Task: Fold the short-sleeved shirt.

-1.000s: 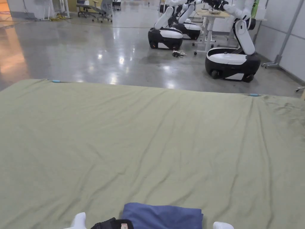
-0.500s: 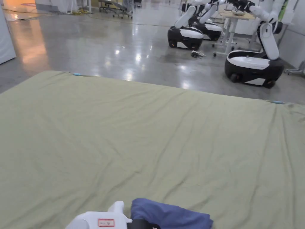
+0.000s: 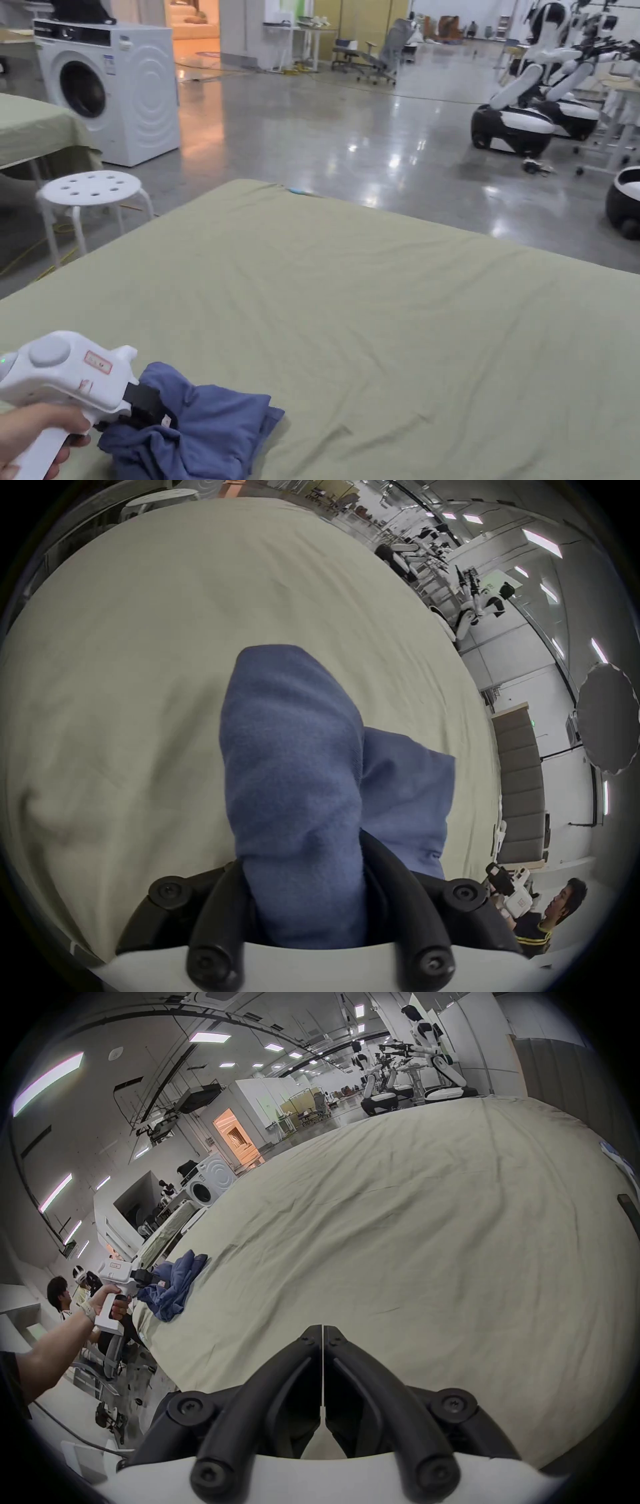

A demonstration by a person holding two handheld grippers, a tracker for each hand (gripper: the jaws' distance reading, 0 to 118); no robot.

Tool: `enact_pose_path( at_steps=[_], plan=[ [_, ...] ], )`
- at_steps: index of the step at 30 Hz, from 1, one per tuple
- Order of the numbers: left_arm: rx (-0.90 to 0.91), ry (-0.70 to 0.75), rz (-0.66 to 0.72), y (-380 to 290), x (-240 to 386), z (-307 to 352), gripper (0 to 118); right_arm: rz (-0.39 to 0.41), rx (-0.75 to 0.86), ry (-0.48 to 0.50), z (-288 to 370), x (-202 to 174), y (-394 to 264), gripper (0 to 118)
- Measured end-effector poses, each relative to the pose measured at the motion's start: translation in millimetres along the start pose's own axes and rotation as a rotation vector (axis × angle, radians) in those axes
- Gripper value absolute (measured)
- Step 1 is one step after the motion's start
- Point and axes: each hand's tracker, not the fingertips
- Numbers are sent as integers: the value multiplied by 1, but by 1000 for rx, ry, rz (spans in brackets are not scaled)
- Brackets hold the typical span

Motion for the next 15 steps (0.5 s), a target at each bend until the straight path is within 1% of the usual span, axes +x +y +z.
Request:
enact_pose_path(
  at_steps=[2, 5, 6, 7, 8, 10, 11, 12, 13, 15],
  plan=[
    [-37, -91, 108, 0, -7, -2, 14, -2, -4, 3, -4, -3, -2, 2],
    [-34, -89, 34, -2, 0, -1, 15, 0, -5, 3, -6, -6, -2, 2],
    [-36, -86, 23, -4, 1, 1, 20, 2, -4, 2, -6, -6, -2, 2],
    [-31, -84, 28, -5, 3, 4, 27, 3, -5, 3, -6, -5, -2, 2],
    [-26, -54, 18, -4, -1, 6, 40, 5, -5, 2, -5, -6, -1, 2],
    [7, -27, 36, -6, -5, 19, 54, 15, -1, 3, 0, -11, 3, 2],
    [44, -27, 69, -9, -4, 33, 62, 20, 3, 4, 3, -11, 4, 2],
    [70, -2, 79, -13, -3, 47, 87, 24, 9, 6, 7, -11, 5, 2],
    [104, 22, 82, -16, 1, 64, 94, 31, 18, 10, 12, -11, 6, 2],
    [188, 31, 43, -27, 18, 98, 94, 49, 36, 16, 25, -15, 9, 2]
  ],
)
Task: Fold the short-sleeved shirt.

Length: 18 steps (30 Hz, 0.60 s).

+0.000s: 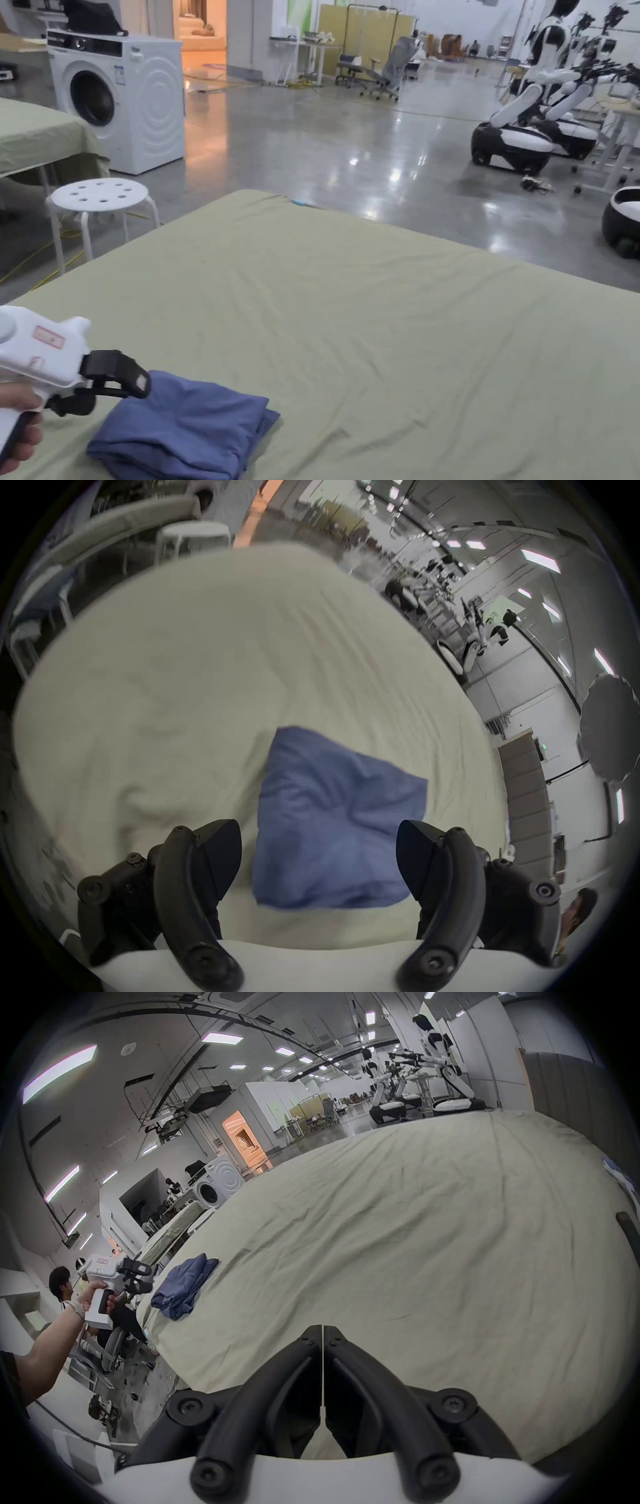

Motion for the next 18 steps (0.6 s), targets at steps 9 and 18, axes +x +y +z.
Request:
enact_pose_path(
  at_steps=[9, 18],
  plan=[
    [599, 137, -455, -82, 219, 58, 17, 225, 253, -113, 67, -8, 66, 2],
    [1006, -10, -684, -189, 421, 68, 15, 437, 683, -358, 135, -53, 161, 2]
  ],
)
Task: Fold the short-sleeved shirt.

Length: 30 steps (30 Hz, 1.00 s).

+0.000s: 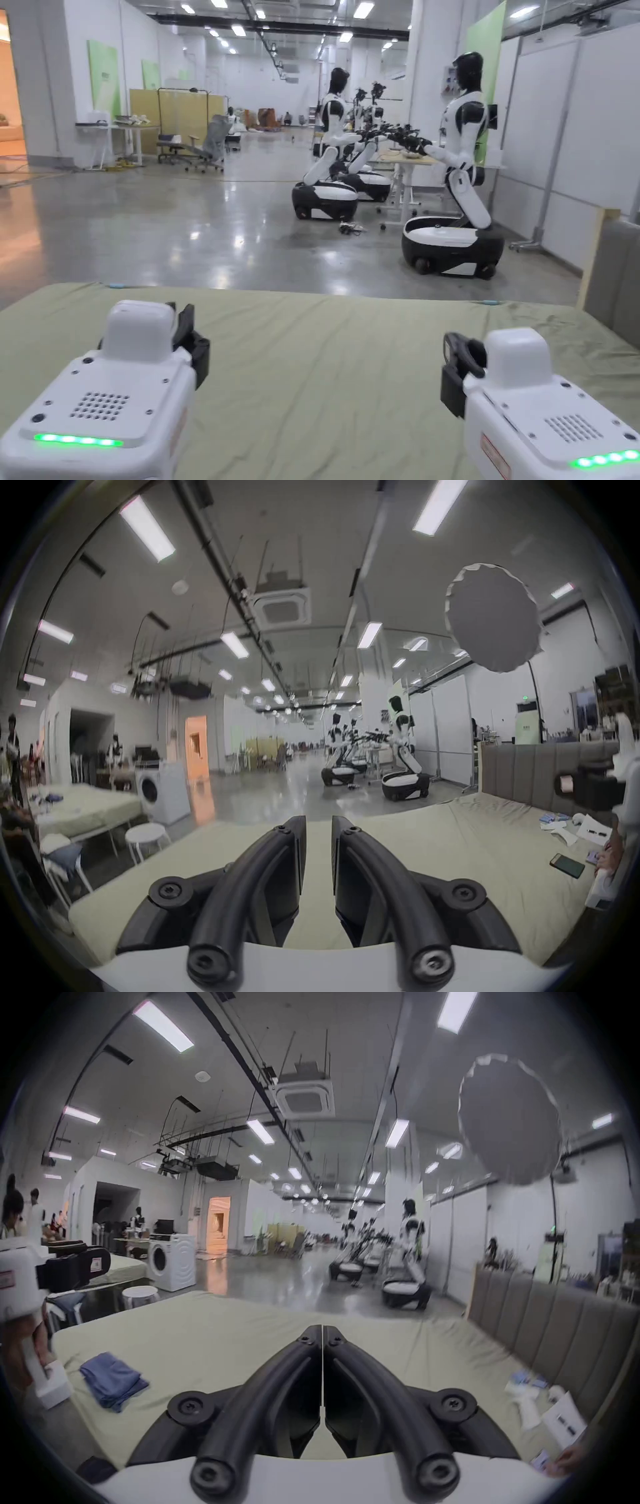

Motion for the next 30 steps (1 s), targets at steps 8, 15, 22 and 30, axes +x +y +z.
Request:
enact_pose_path(
  at_steps=[8, 15, 22, 30],
  plan=[
    [-56, 15, 58, -6, 25, 0, 15, -54, -41, -59, 0, 9, 5, 2],
    [-48, 20, 33, 11, 18, 0, 15, -23, -18, -48, -1, 0, 10, 8],
    [-12, 34, 34, 16, 14, 6, 37, -41, 2, -37, -3, -4, 11, 84],
    [-4, 45, 36, 9, 17, 5, 107, -87, 26, -11, 3, -3, 21, 118]
  ],
)
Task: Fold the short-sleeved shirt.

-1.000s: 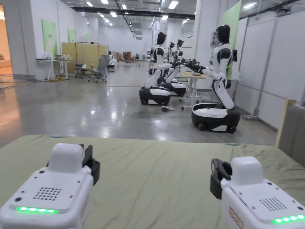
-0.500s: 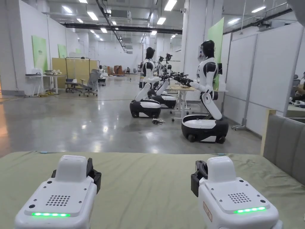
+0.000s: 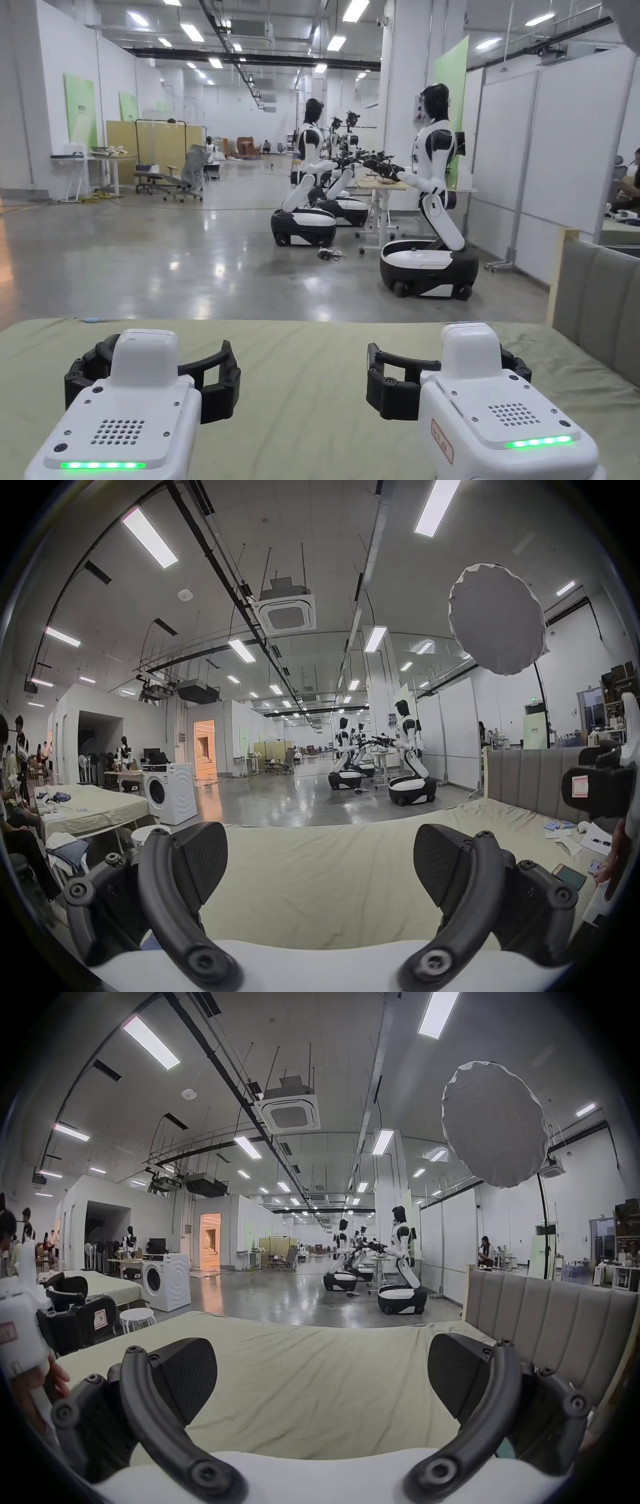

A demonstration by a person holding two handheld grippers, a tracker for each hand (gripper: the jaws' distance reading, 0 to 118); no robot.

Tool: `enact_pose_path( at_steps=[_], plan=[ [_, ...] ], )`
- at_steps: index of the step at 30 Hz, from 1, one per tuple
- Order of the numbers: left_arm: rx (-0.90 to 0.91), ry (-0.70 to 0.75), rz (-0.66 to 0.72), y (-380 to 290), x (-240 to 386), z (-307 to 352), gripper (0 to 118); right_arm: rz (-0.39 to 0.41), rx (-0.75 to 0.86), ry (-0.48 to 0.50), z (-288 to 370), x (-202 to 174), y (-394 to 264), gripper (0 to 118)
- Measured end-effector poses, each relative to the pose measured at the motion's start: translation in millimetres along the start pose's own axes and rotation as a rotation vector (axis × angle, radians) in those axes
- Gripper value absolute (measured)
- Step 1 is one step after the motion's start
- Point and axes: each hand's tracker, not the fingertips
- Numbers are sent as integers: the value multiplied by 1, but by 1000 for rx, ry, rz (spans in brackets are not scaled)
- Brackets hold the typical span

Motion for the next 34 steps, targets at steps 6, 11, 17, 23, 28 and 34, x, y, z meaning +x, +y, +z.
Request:
enact_pose_path(
  at_steps=[6, 11, 17, 23, 28, 34],
  plan=[
    [-33, -14, 19, -2, 0, -4, 107, -78, -161, 42, -3, -3, 13, 118],
    [-43, -3, 27, -2, -1, -4, 107, -208, -229, -46, -9, 3, 19, 118],
    [-44, 1, 46, -3, -4, -6, 107, -215, -209, -34, -1, 7, 25, 118],
    [-48, -8, 47, -4, -2, -9, 107, -234, -193, -31, 1, 9, 28, 118],
    [-48, -12, 53, -4, -1, -10, 107, -234, -174, -44, 1, 11, 26, 118],
    [-47, -18, 43, -2, 2, -9, 107, -242, -156, -96, 1, 13, 25, 118]
  ],
)
